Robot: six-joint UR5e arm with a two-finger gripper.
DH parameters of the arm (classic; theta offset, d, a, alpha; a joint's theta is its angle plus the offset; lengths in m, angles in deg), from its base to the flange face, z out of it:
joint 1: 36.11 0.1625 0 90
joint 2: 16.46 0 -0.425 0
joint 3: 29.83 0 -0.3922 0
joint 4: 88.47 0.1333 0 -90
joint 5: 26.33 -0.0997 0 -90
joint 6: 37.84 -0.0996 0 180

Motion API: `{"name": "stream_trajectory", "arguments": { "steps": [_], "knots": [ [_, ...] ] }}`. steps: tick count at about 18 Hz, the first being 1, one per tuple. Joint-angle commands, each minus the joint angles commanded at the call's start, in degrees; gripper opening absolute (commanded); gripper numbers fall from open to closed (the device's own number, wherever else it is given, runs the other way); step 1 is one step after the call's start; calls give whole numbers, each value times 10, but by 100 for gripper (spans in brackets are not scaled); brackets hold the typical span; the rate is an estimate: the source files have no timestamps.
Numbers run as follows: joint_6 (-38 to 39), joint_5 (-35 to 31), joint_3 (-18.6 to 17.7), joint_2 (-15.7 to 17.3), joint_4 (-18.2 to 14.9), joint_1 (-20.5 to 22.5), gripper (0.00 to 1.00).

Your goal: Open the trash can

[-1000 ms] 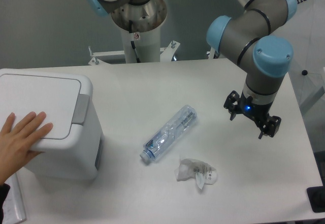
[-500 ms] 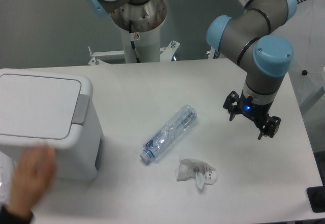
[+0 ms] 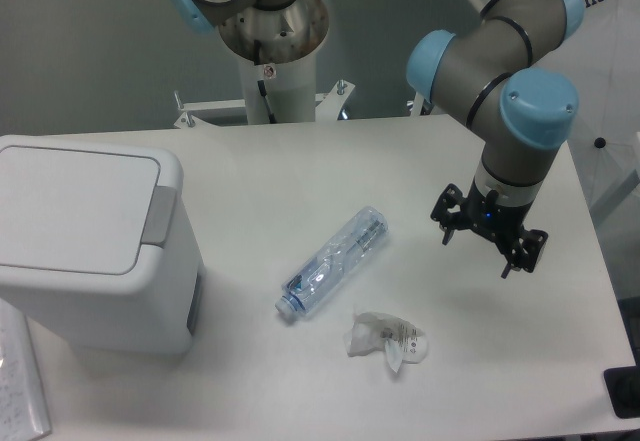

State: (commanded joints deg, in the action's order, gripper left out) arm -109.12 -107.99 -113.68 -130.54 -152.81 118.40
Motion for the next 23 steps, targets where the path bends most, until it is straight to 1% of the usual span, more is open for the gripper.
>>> {"name": "stream_trajectory", "arguments": {
  "steps": [1, 3, 5, 6, 8, 9, 11, 15, 19, 21, 23],
  "knots": [
    [4, 11, 3, 1, 1, -1, 100],
    [56, 50, 11, 9, 1, 3, 100],
    [97, 127, 16, 9, 1, 12, 100],
    [111, 145, 18, 10, -1, 16, 100],
    [144, 153, 9, 27, -3, 11, 100],
    [173, 155, 8, 36, -4, 7, 100],
    [246, 167, 9, 43, -5, -19, 100],
    [382, 203, 8, 76, -6, -54, 100],
    [456, 222, 8, 101, -7, -88, 100],
    [493, 222, 6, 112, -7, -110, 100],
    [514, 228, 6, 117, -6, -134, 100]
  ]
}}
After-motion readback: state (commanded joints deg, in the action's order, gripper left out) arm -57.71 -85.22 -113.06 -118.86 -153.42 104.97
